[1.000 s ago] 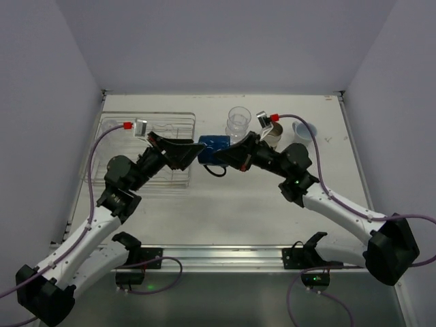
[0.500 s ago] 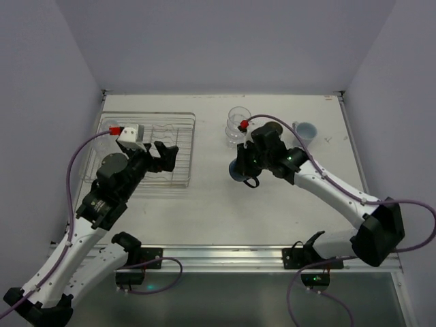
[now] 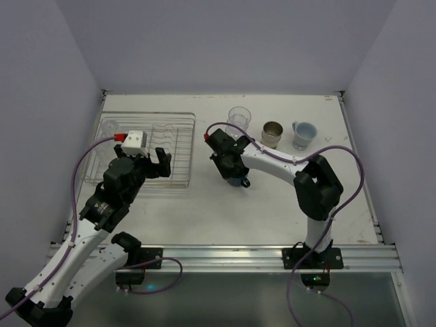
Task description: Unload the cups from the dish rack
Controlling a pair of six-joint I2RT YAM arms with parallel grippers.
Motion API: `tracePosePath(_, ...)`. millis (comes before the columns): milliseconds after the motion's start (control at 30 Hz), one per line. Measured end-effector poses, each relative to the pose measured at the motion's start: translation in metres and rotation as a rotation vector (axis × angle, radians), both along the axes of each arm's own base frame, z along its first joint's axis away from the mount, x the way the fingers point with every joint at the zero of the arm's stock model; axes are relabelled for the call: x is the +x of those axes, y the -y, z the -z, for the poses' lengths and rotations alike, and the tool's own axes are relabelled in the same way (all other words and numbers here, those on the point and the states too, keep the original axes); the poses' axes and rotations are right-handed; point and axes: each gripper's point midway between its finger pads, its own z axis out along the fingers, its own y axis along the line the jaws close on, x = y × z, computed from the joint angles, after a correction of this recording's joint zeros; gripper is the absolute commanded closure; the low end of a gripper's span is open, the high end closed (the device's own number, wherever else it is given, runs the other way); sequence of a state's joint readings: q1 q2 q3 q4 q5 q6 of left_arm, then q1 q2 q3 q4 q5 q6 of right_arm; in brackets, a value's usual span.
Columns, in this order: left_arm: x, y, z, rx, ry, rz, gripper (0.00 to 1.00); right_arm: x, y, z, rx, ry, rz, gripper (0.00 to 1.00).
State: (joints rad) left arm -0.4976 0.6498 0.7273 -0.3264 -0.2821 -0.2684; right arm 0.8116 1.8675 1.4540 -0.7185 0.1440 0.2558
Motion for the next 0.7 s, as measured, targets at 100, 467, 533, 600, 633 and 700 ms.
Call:
tracePosePath(100, 0.001, -0.003, 0.001, 0.004, -0.002, -0.014, 0.00, -0.001, 0.004, 0.016, -0.041, -0.023, 0.001, 0.96)
tracePosePath(467, 0.012, -0.019, 0.015, 0.046, -0.047, -0.108, 0.00, 0.008, 0.006, 0.022, -0.040, 0.031, 0.014, 0.33)
tracePosePath(533, 0.016, -0.024, 0.019, 0.053, -0.062, -0.135, 0.00, 0.005, 0.008, 0.015, -0.020, 0.043, 0.010, 0.28)
tracePosePath(600, 0.021, -0.029, 0.022, 0.059, -0.081, -0.163, 0.00, 0.002, 0.008, 0.001, 0.019, 0.064, 0.006, 0.25)
tracePosePath(633, 0.024, -0.031, 0.023, 0.058, -0.092, -0.178, 0.00, 0.000, 0.007, -0.009, 0.049, 0.079, 0.002, 0.24)
tracePosePath(700, 0.030, -0.037, 0.022, 0.044, -0.105, -0.211, 0.00, -0.002, 0.005, -0.032, 0.110, 0.122, -0.004, 0.23)
